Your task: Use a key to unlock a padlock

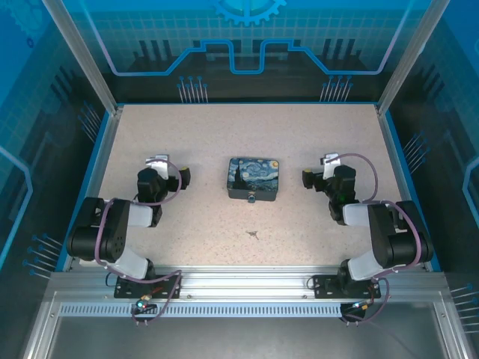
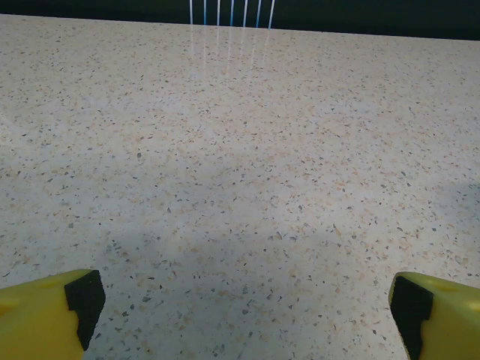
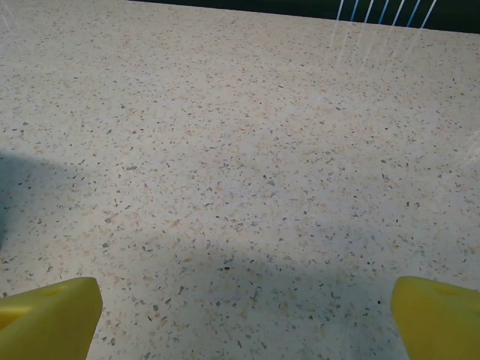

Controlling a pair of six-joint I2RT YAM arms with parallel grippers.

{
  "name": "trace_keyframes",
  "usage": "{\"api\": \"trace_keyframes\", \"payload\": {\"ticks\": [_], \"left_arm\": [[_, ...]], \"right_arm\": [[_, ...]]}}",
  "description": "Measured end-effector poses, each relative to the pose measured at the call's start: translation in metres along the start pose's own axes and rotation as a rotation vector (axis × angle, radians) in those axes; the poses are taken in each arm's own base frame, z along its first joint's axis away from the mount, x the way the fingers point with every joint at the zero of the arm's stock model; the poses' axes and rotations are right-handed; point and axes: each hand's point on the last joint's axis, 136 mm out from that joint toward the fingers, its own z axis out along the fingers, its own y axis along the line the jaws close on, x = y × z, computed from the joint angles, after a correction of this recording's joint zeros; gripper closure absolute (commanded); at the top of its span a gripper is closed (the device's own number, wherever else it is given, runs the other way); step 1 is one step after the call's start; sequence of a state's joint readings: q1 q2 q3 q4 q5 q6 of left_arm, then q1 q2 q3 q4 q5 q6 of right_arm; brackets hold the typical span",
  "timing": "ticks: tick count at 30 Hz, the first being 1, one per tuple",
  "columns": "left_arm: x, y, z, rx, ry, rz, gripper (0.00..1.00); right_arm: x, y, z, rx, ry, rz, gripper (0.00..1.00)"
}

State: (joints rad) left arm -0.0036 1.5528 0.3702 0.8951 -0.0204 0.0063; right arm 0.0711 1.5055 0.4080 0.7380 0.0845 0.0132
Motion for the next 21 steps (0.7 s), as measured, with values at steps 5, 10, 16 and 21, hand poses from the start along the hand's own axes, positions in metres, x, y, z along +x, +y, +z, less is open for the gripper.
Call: {"api": "trace_keyframes", "payload": {"ticks": [5, 10, 16, 21], "left_arm": [[0.0001, 0.0, 0.0, 0.0, 0.0, 0.0, 0.01], [0.0, 0.0001, 0.0001, -0.001, 0.0, -0.002, 0.01], [0.0003, 0.0021, 0.0002, -0.005, 0.002, -0.008, 0.01], [0.0015, 0.0034, 0.0003, -0.009, 0.009, -0.01, 0.01]], "right_arm": [[0.0, -0.0001, 0.0, 0.0, 0.0, 0.0, 0.0], [0.0, 0.0, 0.0, 0.0, 0.0, -0.004, 0.0], [0.0, 0.0, 0.0, 0.0, 0.0, -0.007, 0.0], [-0.0001, 0.0012, 0.0, -0.007, 0.0, -0.007, 0.0]]}}
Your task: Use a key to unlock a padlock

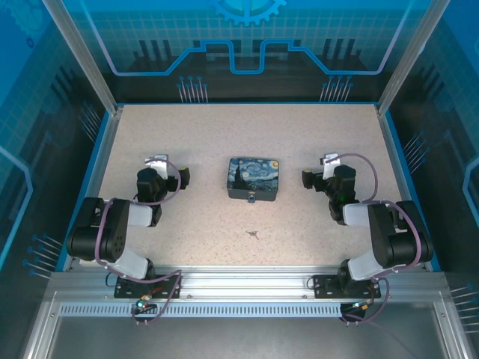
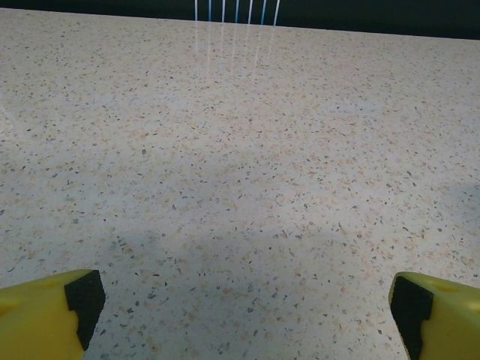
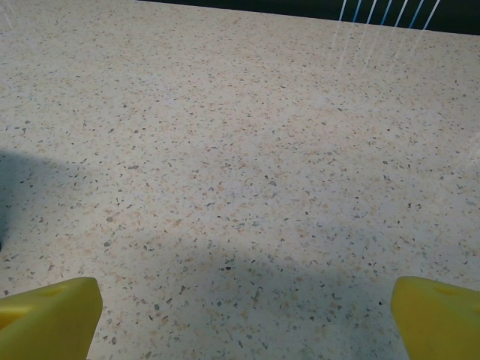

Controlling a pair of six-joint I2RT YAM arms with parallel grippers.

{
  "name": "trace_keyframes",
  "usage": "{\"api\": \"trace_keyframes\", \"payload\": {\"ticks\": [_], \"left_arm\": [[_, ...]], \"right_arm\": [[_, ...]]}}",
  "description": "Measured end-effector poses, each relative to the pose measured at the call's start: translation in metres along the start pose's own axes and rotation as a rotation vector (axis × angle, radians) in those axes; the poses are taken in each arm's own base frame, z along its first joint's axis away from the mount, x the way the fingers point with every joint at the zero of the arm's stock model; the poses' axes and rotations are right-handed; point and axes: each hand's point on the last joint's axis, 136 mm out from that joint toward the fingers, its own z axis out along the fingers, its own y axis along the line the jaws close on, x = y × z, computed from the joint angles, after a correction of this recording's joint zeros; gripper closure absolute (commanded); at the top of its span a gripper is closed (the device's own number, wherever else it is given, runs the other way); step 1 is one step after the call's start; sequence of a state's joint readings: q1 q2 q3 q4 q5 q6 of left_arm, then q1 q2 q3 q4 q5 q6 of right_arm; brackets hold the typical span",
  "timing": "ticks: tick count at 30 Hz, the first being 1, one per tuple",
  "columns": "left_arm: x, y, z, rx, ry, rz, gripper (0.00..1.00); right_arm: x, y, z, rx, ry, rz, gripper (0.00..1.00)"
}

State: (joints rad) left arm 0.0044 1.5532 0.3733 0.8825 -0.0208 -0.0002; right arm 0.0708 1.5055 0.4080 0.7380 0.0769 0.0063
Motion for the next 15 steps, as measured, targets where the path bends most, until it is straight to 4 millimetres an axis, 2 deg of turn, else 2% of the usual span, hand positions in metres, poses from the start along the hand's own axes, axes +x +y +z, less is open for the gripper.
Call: {"api": "trace_keyframes", "payload": {"ticks": [8, 12, 14, 15], "left_arm": [[-0.002, 0.005, 0.001, -0.013, 0.0, -0.006, 0.01], [-0.001, 0.005, 0.0, -0.013, 0.003, -0.007, 0.01], [-0.002, 0.005, -0.002, -0.015, 0.023, -0.007, 0.01], [-0.006, 0.005, -0.003, -0.015, 0.035, -0.008, 0.01]], "right_arm": [[-0.002, -0.001, 0.001, -0.006, -0.004, 0.003, 0.0], [-0.003, -0.012, -0.003, 0.064, 0.02, 0.016, 0.0], [-0.015, -0.018, -0.009, 0.092, 0.034, 0.032, 0.0], [-0.028, -0.019, -0.013, 0.099, 0.034, 0.049, 0.0]]}}
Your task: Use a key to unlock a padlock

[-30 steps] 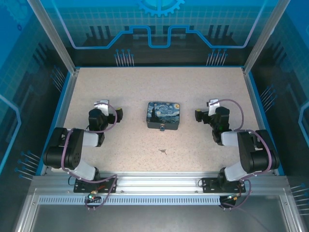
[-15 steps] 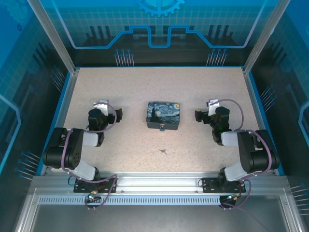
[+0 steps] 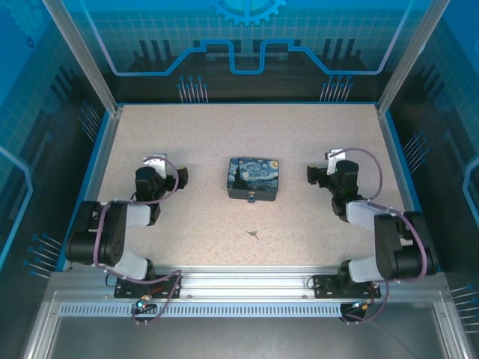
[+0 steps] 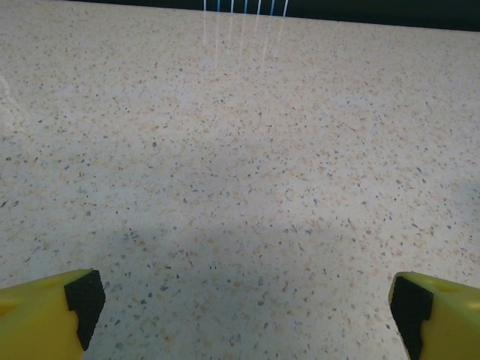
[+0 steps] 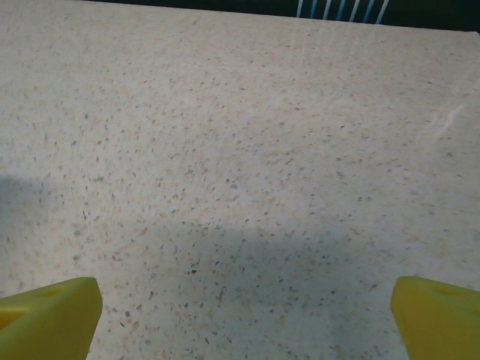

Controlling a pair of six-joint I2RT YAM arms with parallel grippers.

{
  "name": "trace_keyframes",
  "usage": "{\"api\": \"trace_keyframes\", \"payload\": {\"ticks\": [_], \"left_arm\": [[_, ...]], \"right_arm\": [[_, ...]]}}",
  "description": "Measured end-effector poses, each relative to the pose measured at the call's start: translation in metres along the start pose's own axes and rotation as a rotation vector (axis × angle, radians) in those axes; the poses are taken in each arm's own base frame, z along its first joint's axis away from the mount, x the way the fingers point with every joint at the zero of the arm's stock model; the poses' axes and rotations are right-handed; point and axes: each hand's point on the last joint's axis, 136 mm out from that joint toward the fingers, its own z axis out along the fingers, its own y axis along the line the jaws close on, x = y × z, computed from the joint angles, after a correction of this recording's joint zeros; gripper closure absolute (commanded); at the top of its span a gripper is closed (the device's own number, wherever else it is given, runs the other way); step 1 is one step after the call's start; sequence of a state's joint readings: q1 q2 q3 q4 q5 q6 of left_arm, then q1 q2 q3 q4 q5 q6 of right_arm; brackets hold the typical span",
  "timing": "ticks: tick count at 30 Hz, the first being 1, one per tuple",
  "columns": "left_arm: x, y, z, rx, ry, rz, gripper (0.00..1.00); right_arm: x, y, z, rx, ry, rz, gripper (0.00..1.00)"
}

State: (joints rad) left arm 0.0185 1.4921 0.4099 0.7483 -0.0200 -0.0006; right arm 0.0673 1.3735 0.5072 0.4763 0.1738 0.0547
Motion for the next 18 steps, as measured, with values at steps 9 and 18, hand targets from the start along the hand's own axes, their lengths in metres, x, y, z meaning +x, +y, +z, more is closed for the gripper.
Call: {"api": "trace_keyframes", "payload": {"ticks": [9, 18], "left_arm": [[-0.086, -0.026, -0.026, 0.051, -0.06, -0.145, 0.01], [-0.054, -0.111, -0.047, 0.252, 0.161, -0.315, 0.01]], "right_arm": [[-0.068, -0.007, -0.041, -0.003, 0.056, 0.341, 0.0], [0.02, 0.062, -0.075, -0.247, 0.363, 0.444, 0.02]]}}
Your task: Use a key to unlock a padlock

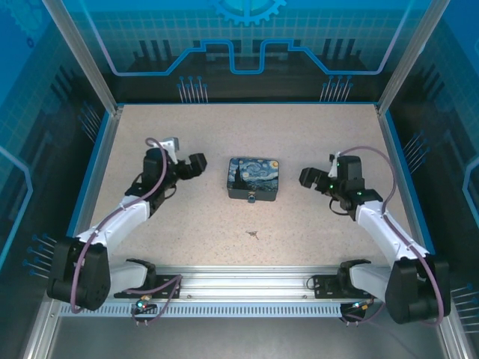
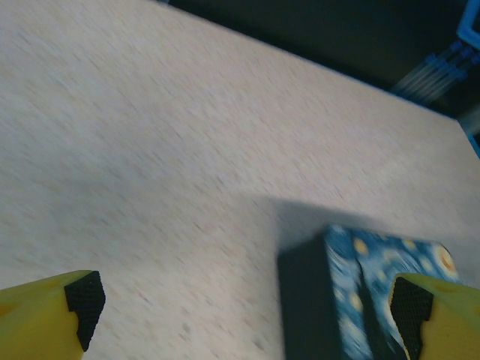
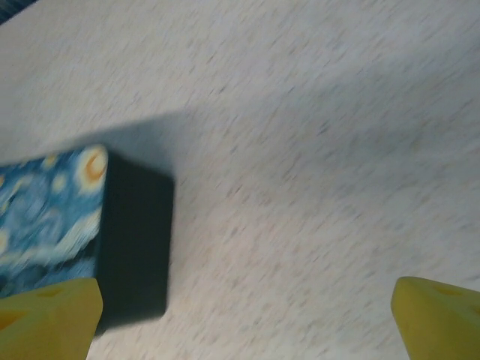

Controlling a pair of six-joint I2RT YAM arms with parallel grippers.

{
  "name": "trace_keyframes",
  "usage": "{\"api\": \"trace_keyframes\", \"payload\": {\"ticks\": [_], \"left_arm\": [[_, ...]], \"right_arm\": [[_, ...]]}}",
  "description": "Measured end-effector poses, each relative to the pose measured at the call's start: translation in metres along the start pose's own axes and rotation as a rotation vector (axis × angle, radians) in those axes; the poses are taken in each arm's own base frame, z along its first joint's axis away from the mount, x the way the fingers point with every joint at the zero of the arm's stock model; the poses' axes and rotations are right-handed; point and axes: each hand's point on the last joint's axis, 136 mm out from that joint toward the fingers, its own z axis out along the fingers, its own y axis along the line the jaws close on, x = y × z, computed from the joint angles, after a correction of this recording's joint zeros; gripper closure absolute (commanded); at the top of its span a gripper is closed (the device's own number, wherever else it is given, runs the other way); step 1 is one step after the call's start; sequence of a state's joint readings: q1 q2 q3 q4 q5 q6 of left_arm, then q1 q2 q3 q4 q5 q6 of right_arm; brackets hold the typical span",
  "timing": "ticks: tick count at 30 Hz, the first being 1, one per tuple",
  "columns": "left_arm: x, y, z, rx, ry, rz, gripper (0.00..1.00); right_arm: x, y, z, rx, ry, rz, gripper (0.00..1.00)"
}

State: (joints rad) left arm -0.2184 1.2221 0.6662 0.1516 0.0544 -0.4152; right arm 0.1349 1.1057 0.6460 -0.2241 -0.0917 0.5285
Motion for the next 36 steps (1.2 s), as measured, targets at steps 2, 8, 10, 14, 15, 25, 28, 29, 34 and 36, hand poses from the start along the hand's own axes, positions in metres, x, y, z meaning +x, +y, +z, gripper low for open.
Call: {"api": "trace_keyframes", "payload": {"ticks": [2, 8, 10, 14, 15, 25, 28, 29, 34, 36], "left_arm": [[0.016, -0.017, 0.003, 0.042, 0.046, -0.016, 0.01], [0.061, -0.042, 0.009, 0.103, 0.163, -0.117, 0.01], [0.073, -0.047, 0.008, 0.109, 0.194, -0.145, 0.01], [0.084, -0.055, 0.006, 0.116, 0.219, -0.168, 0.01], [0.085, -0.057, 0.005, 0.115, 0.219, -0.165, 0.01], [0.07, -0.061, -0.014, 0.101, 0.146, -0.159, 0.01], [0.065, -0.061, -0.019, 0.096, 0.124, -0.159, 0.01], [0.063, -0.061, -0.02, 0.098, 0.119, -0.158, 0.01], [0.059, -0.063, -0.025, 0.107, 0.106, -0.145, 0.01], [0.06, -0.063, -0.026, 0.107, 0.106, -0.137, 0.01]], "right_arm": [[0.015, 0.016, -0.002, -0.055, 0.035, -0.012, 0.03], [0.071, 0.064, -0.005, -0.182, 0.162, -0.07, 0.05], [0.094, 0.077, -0.007, -0.214, 0.209, -0.099, 0.05], [0.126, 0.085, -0.006, -0.224, 0.265, -0.123, 0.04], [0.131, 0.084, -0.005, -0.22, 0.272, -0.122, 0.04], [0.129, 0.093, 0.028, -0.149, 0.302, -0.102, 0.04], [0.116, 0.109, 0.037, -0.162, 0.289, -0.103, 0.03], [0.112, 0.114, 0.04, -0.167, 0.283, -0.103, 0.03], [0.102, 0.127, 0.053, -0.17, 0.278, -0.099, 0.03], [0.101, 0.129, 0.057, -0.164, 0.28, -0.096, 0.03]]}}
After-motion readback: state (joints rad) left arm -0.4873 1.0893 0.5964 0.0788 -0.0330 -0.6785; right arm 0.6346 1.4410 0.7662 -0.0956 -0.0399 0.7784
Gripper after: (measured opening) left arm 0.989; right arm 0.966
